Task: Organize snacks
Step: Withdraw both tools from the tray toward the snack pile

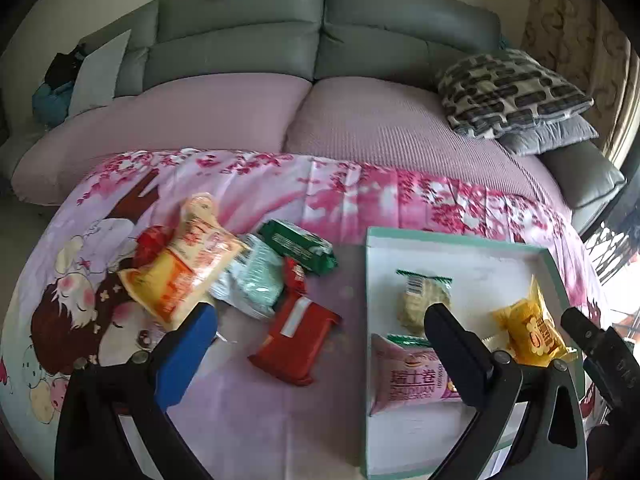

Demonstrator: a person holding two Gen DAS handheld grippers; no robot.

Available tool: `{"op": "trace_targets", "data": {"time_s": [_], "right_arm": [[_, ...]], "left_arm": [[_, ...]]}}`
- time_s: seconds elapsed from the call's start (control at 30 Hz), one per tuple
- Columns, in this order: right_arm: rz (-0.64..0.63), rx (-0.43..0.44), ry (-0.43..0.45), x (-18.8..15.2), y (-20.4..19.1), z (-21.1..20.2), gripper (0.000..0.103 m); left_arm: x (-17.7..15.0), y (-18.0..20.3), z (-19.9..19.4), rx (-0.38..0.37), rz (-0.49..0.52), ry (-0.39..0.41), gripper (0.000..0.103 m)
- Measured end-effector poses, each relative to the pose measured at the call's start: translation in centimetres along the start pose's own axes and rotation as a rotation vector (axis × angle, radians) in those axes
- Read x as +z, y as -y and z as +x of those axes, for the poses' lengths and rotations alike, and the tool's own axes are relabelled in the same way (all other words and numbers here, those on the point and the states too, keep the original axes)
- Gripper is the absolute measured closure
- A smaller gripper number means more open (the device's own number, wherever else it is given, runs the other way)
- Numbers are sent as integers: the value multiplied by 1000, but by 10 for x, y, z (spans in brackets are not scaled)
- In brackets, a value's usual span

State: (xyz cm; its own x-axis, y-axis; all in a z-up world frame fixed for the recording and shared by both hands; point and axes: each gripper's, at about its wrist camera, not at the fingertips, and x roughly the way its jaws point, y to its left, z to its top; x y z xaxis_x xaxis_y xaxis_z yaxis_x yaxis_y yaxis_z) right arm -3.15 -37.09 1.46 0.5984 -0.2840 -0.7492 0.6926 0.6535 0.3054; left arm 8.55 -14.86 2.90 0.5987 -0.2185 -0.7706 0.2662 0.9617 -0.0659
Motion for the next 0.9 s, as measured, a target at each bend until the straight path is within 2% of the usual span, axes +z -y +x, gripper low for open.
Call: {"op": "trace_targets", "data": {"time_s": [0.3, 0.47, 0.63, 0.9], "right_arm": [[-100, 50, 0, -10, -40, -2, 0], [-197, 93, -12, -25, -75, -2, 0], [-245, 121, -21, -36, -92, -1, 0], [-311, 167, -35, -60, -124, 6, 0]], "left_arm": [[11, -53, -19, 99, -43, 32, 0], [12, -94, -27, 154, -129, 50, 0], [10, -129, -31, 204, -201, 45, 0], [6, -164, -32, 192, -255, 22, 0]]}}
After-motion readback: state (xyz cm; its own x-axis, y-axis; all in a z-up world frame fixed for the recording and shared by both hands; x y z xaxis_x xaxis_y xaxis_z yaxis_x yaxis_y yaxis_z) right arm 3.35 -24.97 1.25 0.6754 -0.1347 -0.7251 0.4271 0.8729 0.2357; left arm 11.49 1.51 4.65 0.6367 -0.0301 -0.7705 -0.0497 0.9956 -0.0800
